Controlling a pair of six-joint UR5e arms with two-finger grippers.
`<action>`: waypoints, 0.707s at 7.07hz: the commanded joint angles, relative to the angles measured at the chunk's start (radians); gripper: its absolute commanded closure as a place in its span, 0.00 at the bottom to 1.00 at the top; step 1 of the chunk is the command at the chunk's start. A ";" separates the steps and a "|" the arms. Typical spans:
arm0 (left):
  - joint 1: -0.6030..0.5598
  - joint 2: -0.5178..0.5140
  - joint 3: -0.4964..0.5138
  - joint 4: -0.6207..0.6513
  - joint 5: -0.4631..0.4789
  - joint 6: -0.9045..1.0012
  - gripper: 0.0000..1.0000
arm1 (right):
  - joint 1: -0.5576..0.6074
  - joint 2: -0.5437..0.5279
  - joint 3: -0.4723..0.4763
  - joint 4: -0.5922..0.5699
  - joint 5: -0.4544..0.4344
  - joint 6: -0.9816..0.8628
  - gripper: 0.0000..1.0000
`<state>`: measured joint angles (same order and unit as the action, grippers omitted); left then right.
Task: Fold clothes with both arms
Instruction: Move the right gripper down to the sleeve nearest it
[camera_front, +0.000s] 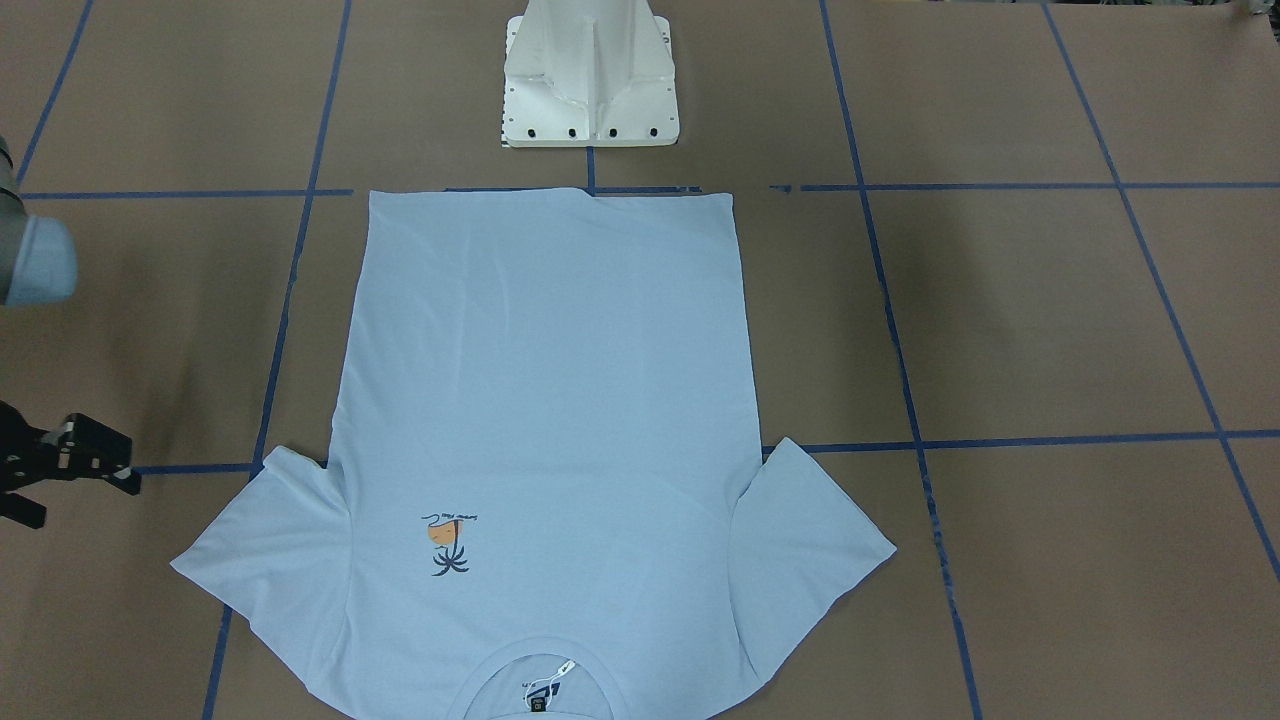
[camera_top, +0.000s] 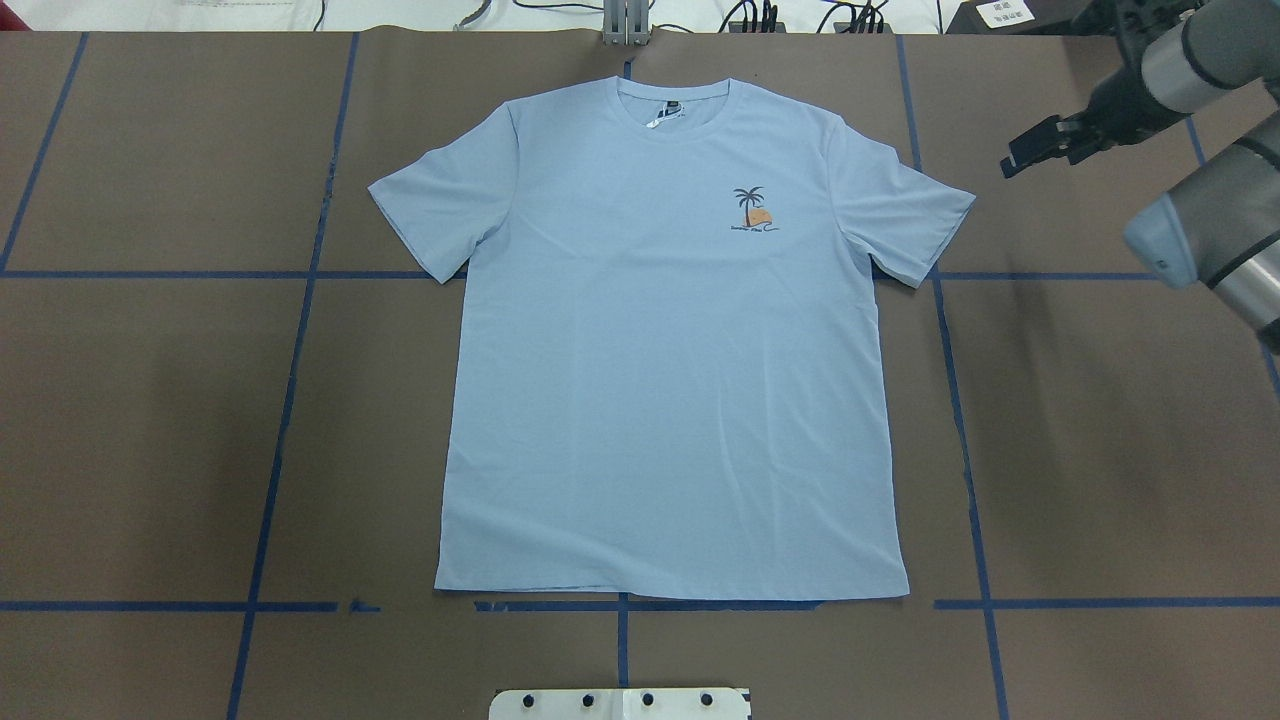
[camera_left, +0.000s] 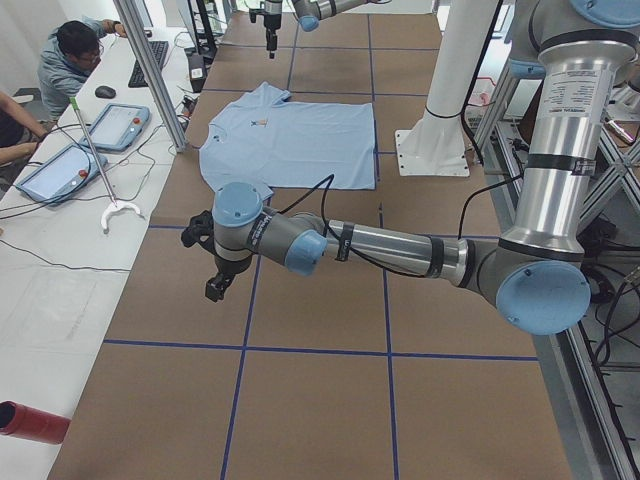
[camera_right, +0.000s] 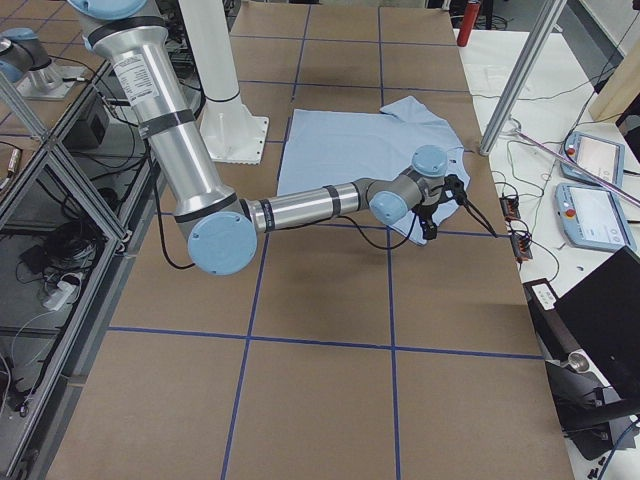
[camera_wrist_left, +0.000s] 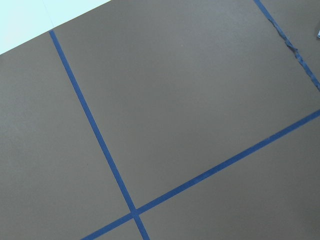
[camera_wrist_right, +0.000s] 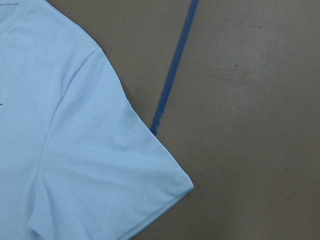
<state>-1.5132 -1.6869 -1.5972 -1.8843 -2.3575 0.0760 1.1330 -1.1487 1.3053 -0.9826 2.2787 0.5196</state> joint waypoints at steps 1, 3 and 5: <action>0.001 0.000 0.028 -0.058 0.001 -0.065 0.00 | -0.061 0.052 -0.182 0.257 -0.030 0.086 0.00; 0.001 0.001 0.028 -0.061 -0.003 -0.065 0.00 | -0.078 0.052 -0.222 0.256 -0.085 0.089 0.01; -0.001 0.001 0.028 -0.062 -0.003 -0.065 0.00 | -0.084 0.095 -0.254 0.214 -0.126 0.089 0.05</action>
<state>-1.5134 -1.6860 -1.5702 -1.9456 -2.3605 0.0110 1.0544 -1.0820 1.0685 -0.7379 2.1801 0.6083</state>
